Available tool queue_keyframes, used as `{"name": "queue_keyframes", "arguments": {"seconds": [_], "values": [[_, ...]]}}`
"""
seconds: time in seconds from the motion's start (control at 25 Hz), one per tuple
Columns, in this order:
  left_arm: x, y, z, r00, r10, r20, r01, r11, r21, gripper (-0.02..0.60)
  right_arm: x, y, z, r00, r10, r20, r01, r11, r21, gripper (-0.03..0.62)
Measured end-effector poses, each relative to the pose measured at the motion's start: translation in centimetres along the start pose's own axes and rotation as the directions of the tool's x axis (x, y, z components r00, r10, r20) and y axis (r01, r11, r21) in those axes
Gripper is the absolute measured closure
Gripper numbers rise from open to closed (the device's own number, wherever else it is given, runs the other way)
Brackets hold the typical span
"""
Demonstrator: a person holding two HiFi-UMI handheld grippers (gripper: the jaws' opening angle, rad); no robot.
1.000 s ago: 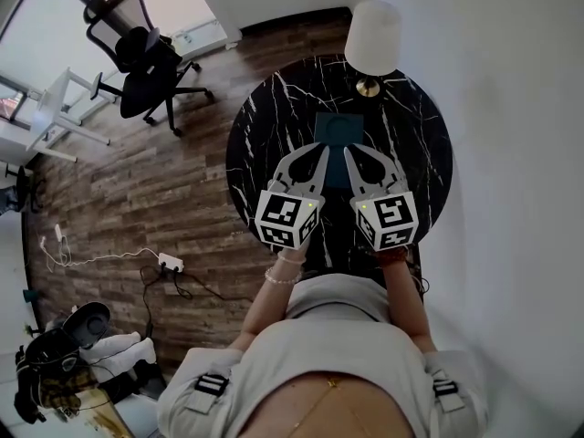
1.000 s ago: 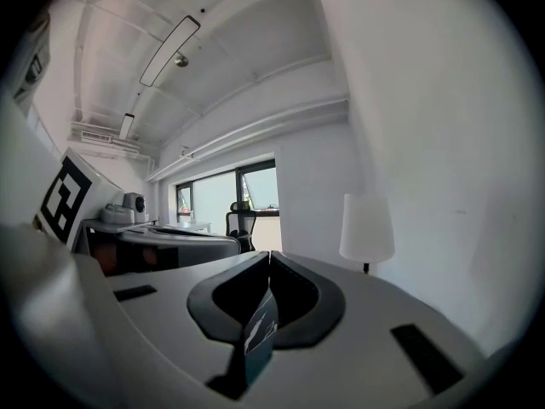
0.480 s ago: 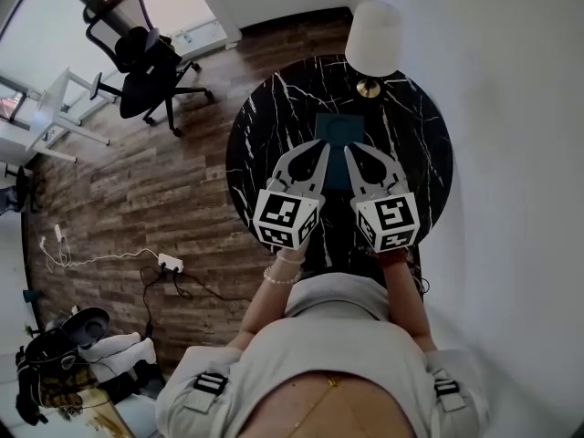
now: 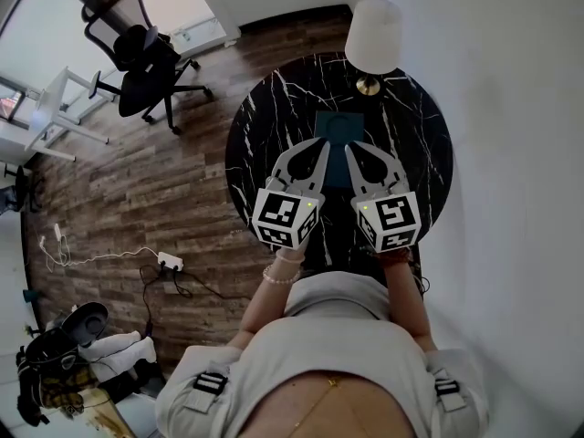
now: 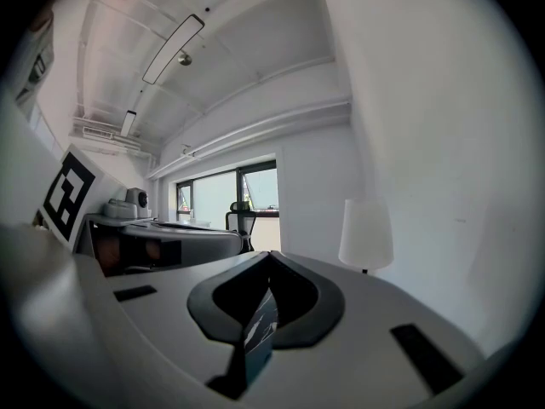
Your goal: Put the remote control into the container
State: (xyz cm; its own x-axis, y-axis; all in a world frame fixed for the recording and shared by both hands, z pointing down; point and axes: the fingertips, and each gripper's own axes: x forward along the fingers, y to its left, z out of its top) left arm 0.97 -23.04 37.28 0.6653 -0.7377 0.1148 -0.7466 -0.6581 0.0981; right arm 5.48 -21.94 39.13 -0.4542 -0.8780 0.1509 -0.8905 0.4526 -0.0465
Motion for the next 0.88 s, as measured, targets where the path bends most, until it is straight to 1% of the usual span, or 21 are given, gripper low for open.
{"name": "queue_keyframes", "arguments": {"seconds": [0.12,0.44,0.6,0.88], "values": [[0.03,0.03,0.02,1.0,-0.002,0.002,0.002,1.0,-0.008,0.576,0.03,0.04,0.03,1.0,0.001,0.0,-0.001,1.0,0.0,0.584],[-0.15,-0.09,0.23,1.0,0.001,0.006,-0.001,1.0,-0.006,0.577,-0.23,0.22,0.23,1.0,0.002,-0.001,-0.002,1.0,-0.001,0.583],[-0.03,-0.18,0.12,1.0,0.002,0.0,-0.003,1.0,0.008,0.575,-0.12,0.45,0.08,1.0,0.01,-0.005,-0.01,1.0,-0.004,0.583],[-0.32,-0.15,0.0,1.0,0.008,-0.005,-0.008,1.0,0.001,0.575,-0.34,0.73,0.23,1.0,0.014,-0.001,-0.014,1.0,-0.003,0.583]]}}
